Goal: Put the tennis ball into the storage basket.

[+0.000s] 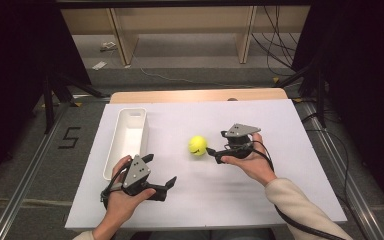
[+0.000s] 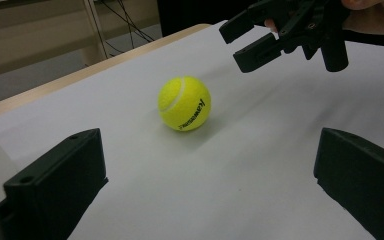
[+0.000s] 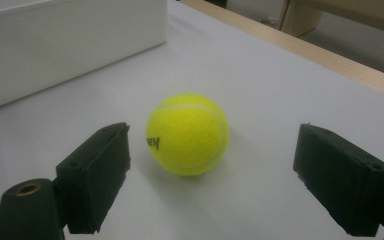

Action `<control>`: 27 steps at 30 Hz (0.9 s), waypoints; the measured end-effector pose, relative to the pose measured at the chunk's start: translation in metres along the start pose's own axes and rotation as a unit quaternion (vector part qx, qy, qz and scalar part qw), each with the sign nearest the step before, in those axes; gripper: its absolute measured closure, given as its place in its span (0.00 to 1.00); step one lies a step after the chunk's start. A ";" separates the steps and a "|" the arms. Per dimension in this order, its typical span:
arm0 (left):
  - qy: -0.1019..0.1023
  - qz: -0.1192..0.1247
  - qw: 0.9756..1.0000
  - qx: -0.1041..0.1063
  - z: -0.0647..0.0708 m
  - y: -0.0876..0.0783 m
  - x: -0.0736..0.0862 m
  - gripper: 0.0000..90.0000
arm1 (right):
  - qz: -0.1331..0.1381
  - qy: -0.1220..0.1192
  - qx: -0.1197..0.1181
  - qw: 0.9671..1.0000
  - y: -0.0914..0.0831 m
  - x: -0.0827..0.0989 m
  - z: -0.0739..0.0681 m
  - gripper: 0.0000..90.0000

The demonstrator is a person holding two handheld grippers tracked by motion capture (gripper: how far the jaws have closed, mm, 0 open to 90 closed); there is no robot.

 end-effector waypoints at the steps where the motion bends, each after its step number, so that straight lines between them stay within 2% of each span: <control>1: 0.000 0.000 1.000 0.000 0.000 0.000 0.000 0.00 | -0.001 0.000 0.000 1.000 0.001 0.000 0.000 0.17; 27: 0.001 0.000 1.000 0.002 0.000 0.000 0.000 0.00 | -0.032 -0.002 -0.007 0.999 0.051 0.001 -0.007 0.17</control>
Point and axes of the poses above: each handheld gripper's, and its own axes: y roughly forward along the jaws, x roughly out of its underside, z roughly to its right, the point moved 10 cm from there along y, roughly forward along the jaws, and after that the axes turned 8 degrees about y, right-handed, at the moved point
